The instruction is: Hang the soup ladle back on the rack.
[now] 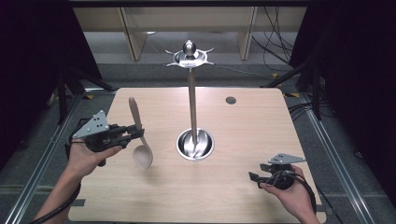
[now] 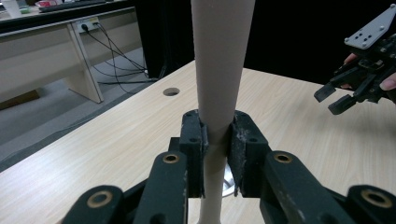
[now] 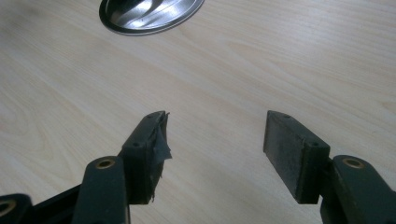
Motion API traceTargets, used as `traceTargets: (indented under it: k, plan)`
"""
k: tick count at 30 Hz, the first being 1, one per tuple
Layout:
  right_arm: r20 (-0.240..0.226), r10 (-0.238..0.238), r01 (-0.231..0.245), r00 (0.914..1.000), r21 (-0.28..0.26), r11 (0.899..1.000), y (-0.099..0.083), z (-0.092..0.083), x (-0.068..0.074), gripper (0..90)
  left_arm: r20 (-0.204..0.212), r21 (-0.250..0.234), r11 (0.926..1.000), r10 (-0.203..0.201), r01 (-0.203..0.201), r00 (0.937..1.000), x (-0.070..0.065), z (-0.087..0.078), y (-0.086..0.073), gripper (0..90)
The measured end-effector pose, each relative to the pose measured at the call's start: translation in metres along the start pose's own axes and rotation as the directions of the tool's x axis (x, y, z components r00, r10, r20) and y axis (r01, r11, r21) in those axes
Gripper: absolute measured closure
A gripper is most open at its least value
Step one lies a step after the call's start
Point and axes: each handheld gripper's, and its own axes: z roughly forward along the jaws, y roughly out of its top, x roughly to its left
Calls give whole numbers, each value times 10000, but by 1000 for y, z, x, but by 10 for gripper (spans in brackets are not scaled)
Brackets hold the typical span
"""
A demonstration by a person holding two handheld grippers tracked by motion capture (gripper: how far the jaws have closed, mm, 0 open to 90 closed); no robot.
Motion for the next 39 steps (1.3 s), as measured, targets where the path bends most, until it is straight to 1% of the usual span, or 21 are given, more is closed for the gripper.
traceTargets:
  k: [1,5,7,8,9,10,17,21,22,23,24,26,28,32,33,34,39]
  plan:
    - [-1,0,0,10000,0,10000,0,0,0,403,0,0,10000,0,0,10000,0,0,0,757]
    - [11,32,-32,10000,11,10000,0,0,1,403,361,186,9997,175,-182,9992,1,3,5,757]
    - [6,39,-39,10000,21,10000,0,0,1,403,521,202,9996,180,-191,9985,0,5,6,757]
    - [1,39,-39,10000,19,10000,0,0,1,402,544,294,9993,233,-250,9982,0,6,7,757]
    - [3,43,-43,10000,21,10000,0,0,1,403,593,271,9993,256,-273,9979,1,7,8,757]
    - [3,39,-39,10000,21,10000,0,0,1,403,615,338,9990,267,-288,9978,0,8,9,757]
    - [-15,49,-49,10000,20,10000,0,0,1,403,761,396,9985,334,-365,9965,2,14,15,756]
    - [-18,45,-45,10000,20,10000,0,0,0,403,798,351,9986,367,-396,9961,3,16,19,756]
    - [-20,44,-44,10000,18,10000,0,0,1,403,885,236,9990,352,-374,9955,4,18,20,756]
    - [-22,44,-44,10000,19,10000,0,0,0,403,854,326,9986,394,-423,9956,5,18,22,756]
    - [-27,43,-43,10000,17,10000,0,0,0,403,946,223,9990,354,-376,9949,5,19,22,756]
    - [-26,9,-9,10000,-3,10000,0,0,0,403,896,317,9987,362,-392,9953,5,19,23,757]
    - [-15,8,-8,10000,-1,10000,0,0,0,403,958,348,9984,411,-446,9946,6,19,25,756]
    - [-3,6,-6,10000,1,10000,0,0,0,403,973,323,9986,382,-415,9945,9,20,28,756]
    - [-11,238,-238,9997,15,9997,0,0,2,403,962,311,9986,406,-437,9945,10,21,29,756]
    - [7,-6,6,10000,-10,10000,0,0,0,403,983,330,9984,433,-467,9942,11,21,30,756]
    - [-1,45,-45,10000,-4,10000,0,0,1,403,1012,272,9986,432,-462,9939,12,21,34,756]
